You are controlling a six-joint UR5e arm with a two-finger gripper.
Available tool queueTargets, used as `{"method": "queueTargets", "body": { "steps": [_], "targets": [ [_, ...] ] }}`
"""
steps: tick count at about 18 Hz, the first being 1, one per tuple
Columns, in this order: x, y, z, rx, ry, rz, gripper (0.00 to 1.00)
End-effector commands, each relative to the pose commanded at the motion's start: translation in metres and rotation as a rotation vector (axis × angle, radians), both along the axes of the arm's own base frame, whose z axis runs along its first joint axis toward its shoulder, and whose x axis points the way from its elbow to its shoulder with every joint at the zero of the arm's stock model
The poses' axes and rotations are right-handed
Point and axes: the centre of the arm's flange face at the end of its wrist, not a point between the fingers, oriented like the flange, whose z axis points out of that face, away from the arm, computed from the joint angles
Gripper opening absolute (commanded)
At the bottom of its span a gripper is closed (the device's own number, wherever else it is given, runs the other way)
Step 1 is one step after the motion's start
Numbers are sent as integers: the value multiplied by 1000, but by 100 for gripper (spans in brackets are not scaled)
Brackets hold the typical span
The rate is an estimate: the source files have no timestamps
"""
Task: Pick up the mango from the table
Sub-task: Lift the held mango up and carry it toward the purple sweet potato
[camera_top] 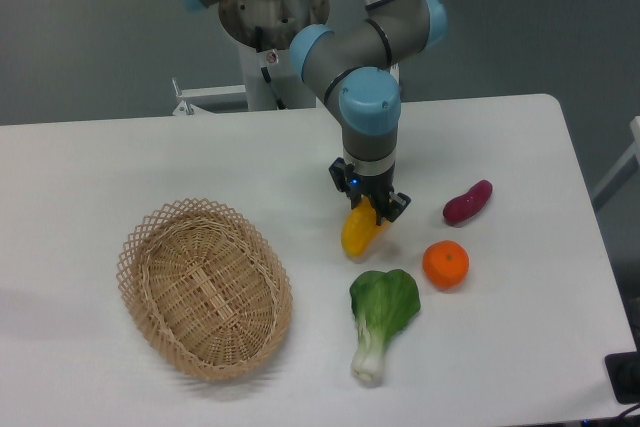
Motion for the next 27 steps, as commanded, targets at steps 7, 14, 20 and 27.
{"method": "queueTargets", "body": {
  "steps": [7, 14, 20, 27],
  "targets": [
    [-38, -34, 64, 202, 13, 95, 37],
    [-69, -55, 117, 336, -29, 166, 37],
    [-89, -56, 163, 329, -81, 190, 37],
    [-98, -51, 191, 359, -73, 233, 37]
  ]
}}
